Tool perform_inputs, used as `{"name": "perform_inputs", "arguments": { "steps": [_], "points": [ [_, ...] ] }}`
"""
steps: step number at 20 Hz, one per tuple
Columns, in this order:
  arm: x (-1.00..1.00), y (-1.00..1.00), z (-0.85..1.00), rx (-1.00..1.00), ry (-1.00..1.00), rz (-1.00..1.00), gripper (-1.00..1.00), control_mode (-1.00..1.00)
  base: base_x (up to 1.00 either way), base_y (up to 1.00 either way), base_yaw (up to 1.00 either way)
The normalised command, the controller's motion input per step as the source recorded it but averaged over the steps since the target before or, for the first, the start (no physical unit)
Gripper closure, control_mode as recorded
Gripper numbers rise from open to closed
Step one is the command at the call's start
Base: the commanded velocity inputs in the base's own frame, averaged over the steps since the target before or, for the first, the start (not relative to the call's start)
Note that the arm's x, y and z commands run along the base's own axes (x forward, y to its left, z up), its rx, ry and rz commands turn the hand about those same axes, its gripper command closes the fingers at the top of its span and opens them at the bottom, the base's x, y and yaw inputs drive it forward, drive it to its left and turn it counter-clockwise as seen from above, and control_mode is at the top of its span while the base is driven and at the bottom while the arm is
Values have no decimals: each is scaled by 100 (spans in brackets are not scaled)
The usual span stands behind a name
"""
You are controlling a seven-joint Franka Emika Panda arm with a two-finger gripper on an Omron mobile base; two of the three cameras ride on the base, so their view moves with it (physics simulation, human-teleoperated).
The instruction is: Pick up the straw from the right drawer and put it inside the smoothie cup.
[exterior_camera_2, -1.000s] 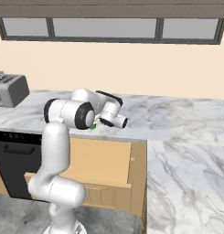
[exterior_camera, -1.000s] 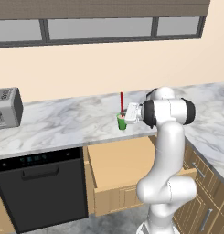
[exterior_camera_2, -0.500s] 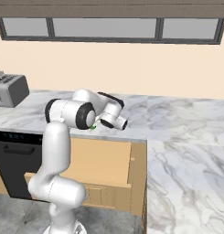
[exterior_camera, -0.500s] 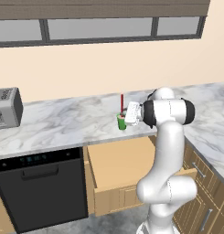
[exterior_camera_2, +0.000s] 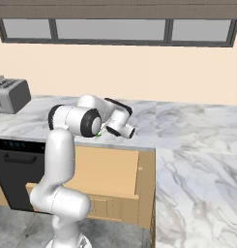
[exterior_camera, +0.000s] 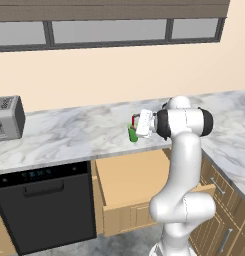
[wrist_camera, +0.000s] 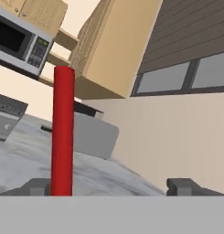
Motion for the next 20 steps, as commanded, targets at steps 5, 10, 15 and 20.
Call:
{"name": "perform_inputs", "arguments": {
  "steps": [5, 10, 15, 20],
  "points": [
    [0, 0, 0, 0, -11, 0, -100, -100, 0, 0, 0],
    [0, 0, 0, 0, -12, 0, -100, -100, 0, 0, 0],
    [-12, -3, 11, 0, -14, 0, -100, -100, 0, 0, 0],
    [-22, -16, 35, 0, -3, 0, -100, -100, 0, 0, 0]
  ]
}}
